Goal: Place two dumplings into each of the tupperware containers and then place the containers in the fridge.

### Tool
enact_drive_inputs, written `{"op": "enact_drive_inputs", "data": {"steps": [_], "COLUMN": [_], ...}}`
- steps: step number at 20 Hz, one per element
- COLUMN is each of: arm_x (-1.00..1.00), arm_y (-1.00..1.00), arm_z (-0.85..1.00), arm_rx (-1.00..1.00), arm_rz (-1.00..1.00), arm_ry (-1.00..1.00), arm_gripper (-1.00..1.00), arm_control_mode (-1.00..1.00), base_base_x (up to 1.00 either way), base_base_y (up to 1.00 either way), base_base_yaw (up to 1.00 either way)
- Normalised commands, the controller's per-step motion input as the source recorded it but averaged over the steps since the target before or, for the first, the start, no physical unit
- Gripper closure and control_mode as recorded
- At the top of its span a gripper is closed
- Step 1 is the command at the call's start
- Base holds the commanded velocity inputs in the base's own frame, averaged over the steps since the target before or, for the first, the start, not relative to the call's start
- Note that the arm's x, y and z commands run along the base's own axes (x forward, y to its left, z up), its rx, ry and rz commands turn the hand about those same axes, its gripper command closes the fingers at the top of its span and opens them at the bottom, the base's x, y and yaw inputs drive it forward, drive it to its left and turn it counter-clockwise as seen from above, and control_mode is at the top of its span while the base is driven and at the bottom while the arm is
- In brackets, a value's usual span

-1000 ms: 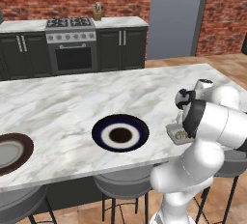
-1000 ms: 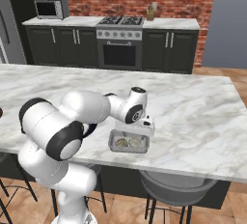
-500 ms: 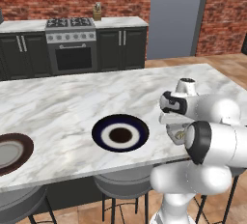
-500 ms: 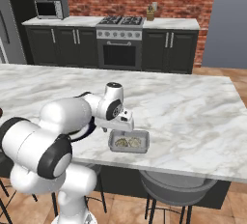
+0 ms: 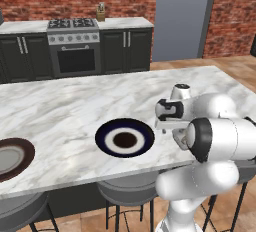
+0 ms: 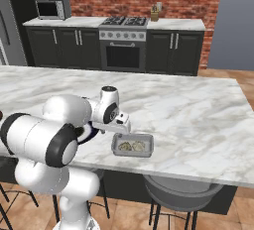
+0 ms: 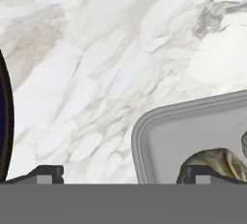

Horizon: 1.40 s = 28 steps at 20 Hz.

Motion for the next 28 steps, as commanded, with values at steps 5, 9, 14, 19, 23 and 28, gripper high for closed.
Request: {"op": "enact_drive_inputs", "data": {"steps": [5,9,14,19,23,28], "arm_x": [0.03,0.01,0.11,0.03,0.00,-0.01], "arm_y": [0.00,0.00,0.00,0.00,0.00,0.00], "arm_z": [-0.47,-0.41,-0.28,-0.08,0.00,0.02], "arm_rx": [0.00,0.00,0.00,0.00,0.00,0.00], "arm_rz": [-0.02,-0.01,0.00,0.00,0.00,0.00], "arm_ry": [0.00,0.00,0.00,0.00,0.00,0.00], "arm_gripper": [-1.00,-1.00,-1.00,1.00,1.00,1.00], "arm_control_mode": [-1.00,-1.00,-1.00,-1.00,-1.00,-1.00], "base_base_x": [0.00,0.00,0.00,0.00,0.00,0.00], "base_base_y": [0.00,0.00,0.00,0.00,0.00,0.00], "base_base_yaw": [0.00,0.00,0.00,0.00,0.00,0.00]}}
